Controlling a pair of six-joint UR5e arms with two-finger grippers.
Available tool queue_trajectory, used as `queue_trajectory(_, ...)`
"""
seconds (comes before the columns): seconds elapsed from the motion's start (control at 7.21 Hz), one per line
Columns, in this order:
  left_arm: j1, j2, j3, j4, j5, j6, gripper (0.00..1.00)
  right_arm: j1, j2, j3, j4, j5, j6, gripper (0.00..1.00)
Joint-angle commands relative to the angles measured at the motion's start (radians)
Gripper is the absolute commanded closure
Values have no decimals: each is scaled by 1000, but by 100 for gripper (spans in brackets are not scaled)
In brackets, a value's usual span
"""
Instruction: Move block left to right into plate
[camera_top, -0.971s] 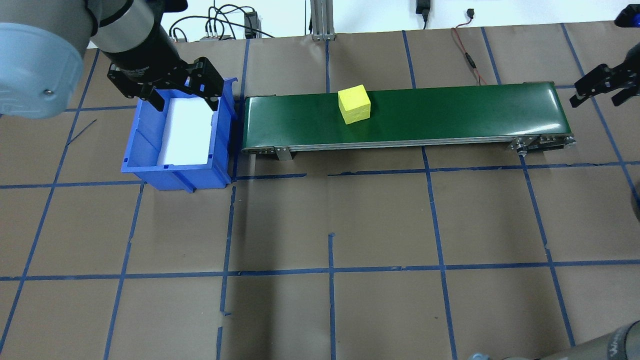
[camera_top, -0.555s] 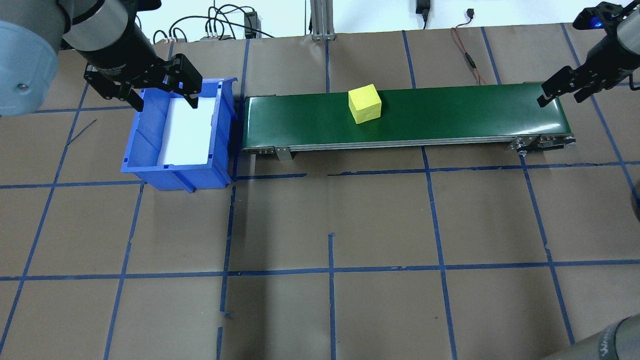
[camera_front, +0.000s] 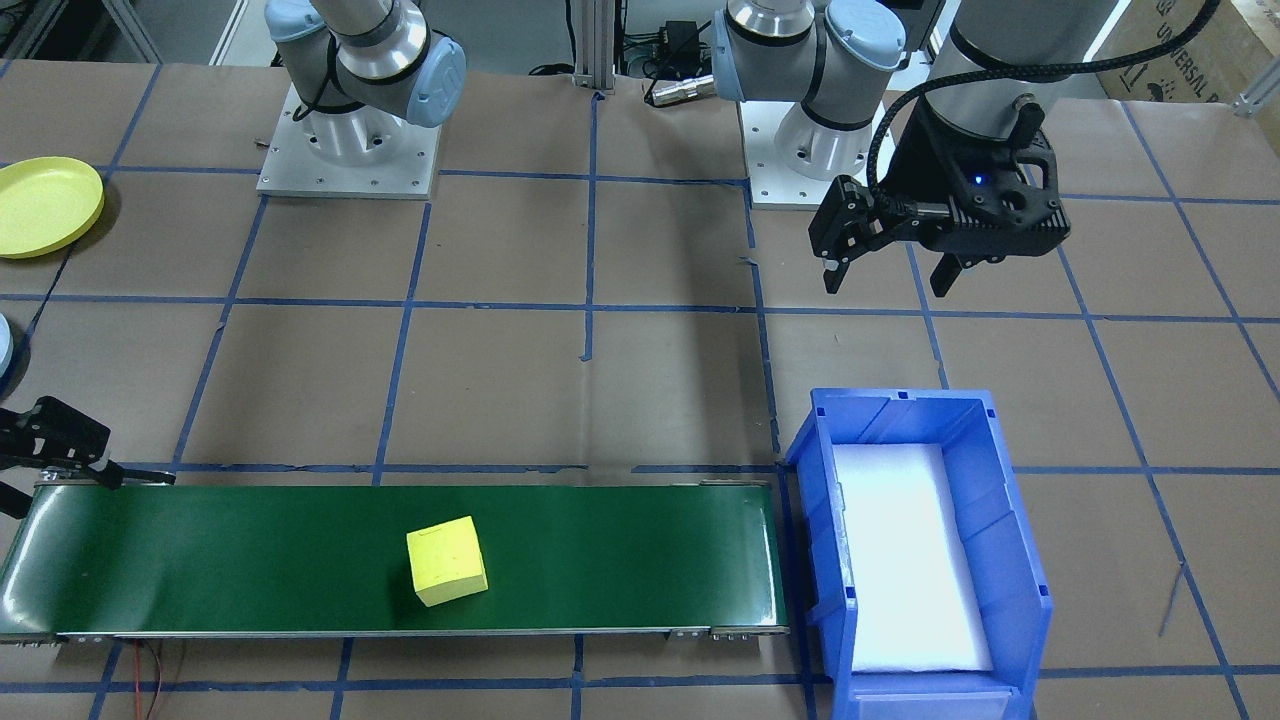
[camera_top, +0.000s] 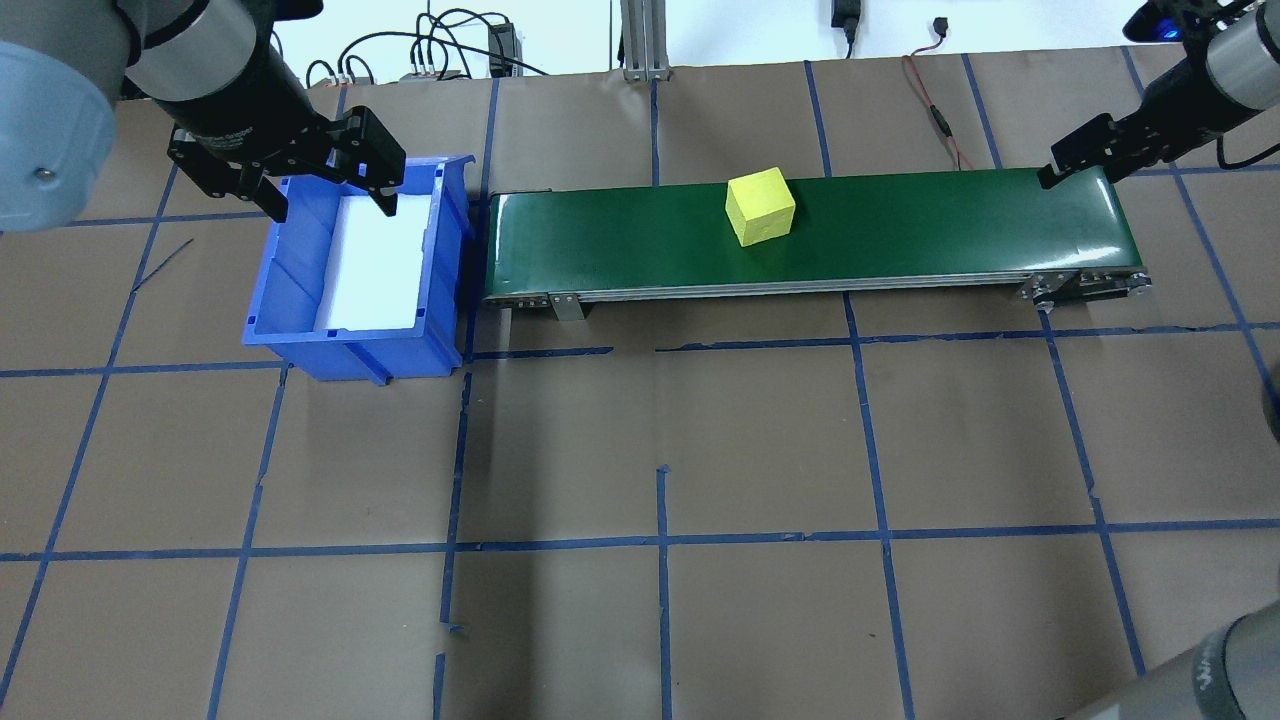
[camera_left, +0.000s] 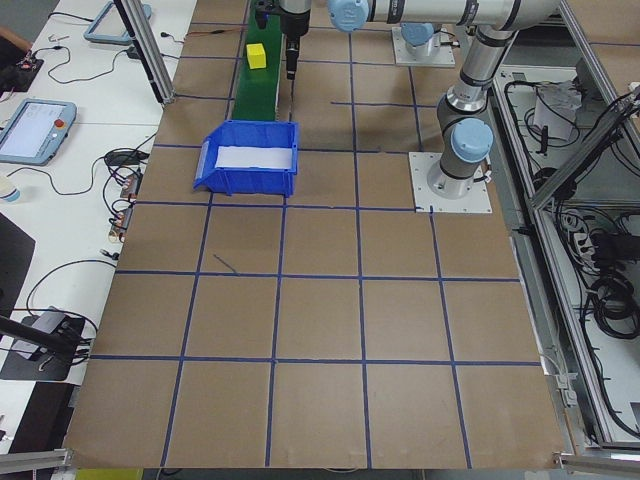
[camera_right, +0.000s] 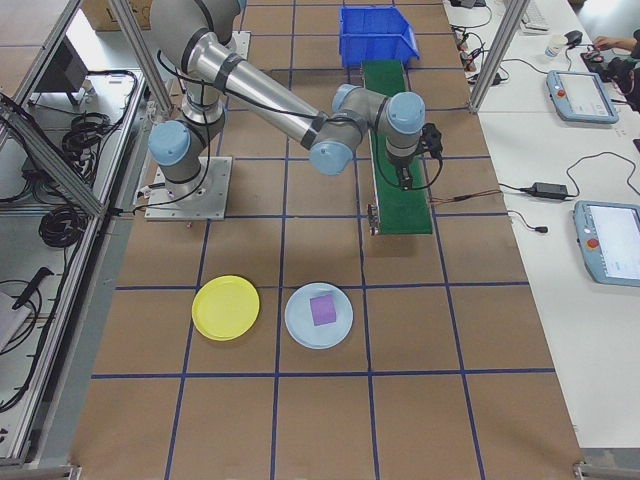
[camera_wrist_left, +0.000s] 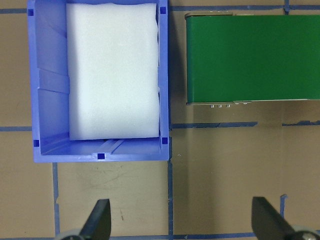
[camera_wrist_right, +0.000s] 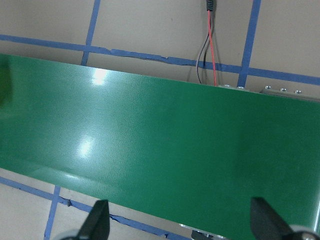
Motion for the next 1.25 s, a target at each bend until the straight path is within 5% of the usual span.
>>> queue_trajectory(0.0,-3,5,-2,-3,0,2,0,2,13,-7,-2,-17,41,0)
queue_trajectory(0.56,-3,8,-21,-8,-3,0,0,47,10,-10,-17,-33,310,0)
queue_trajectory(1.11,-3,8,-22,-9,-3,0,0,61,19,2,-40,-30,329,0)
